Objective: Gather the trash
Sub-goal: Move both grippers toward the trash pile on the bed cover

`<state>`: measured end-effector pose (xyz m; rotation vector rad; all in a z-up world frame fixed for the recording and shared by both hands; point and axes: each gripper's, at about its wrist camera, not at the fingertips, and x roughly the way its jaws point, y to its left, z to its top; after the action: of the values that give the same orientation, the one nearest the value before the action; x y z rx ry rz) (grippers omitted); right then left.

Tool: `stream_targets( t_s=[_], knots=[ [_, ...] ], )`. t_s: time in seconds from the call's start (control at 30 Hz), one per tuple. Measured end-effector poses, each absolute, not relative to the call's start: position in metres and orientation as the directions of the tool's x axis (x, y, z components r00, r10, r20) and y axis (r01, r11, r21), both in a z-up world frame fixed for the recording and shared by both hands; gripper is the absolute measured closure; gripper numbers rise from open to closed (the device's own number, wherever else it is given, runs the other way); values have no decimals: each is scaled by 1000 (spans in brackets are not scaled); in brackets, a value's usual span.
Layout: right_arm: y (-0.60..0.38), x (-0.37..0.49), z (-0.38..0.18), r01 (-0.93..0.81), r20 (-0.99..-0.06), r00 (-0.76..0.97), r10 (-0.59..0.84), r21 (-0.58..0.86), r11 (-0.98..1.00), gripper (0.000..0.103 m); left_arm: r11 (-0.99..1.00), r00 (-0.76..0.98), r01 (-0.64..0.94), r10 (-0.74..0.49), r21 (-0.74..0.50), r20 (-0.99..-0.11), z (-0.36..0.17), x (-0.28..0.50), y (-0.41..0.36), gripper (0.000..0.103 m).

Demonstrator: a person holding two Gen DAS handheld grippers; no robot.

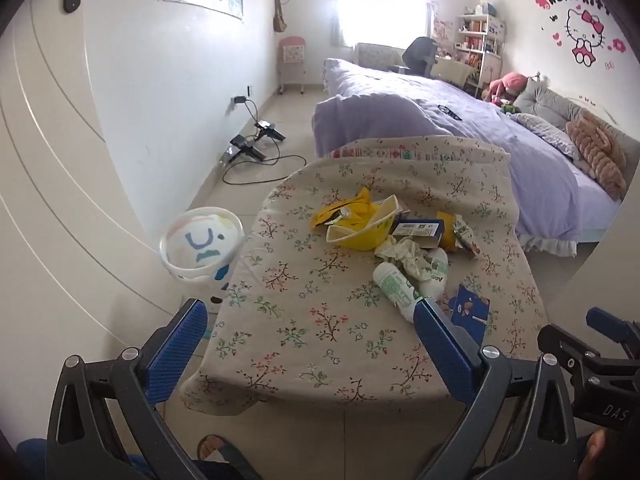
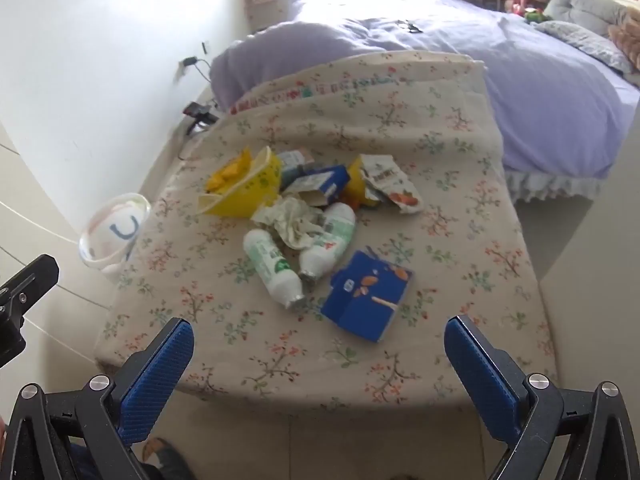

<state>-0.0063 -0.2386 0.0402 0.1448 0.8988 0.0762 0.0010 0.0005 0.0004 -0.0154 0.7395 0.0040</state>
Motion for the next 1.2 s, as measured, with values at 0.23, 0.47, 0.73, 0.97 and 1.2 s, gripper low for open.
stream_targets(
  t_s=[0.23,0.47,0.73,0.97,1.2],
  knots=[
    [-236,27,36,-47,-793,595,130,127,991,0,1000,717,-20,28,19,-696,2,41,-5,0],
    [-241,101,33,-117,-826,543,153,106,987,0,998,715,27,15,50,-699,-6,93,-24,0],
    [-244,125,14,-111,-769,605,206,175,978,0,998,685,-46,67,49,-725,-40,118,-9,0],
    [-244,127,-6,-112,-788,598,148,100,989,0,997,635,1,58,76,-771,-58,140,-25,0],
    [-250,133,-26,-81,-825,549,134,107,991,0,996,590,26,51,82,-806,-74,148,-31,0]
  ],
)
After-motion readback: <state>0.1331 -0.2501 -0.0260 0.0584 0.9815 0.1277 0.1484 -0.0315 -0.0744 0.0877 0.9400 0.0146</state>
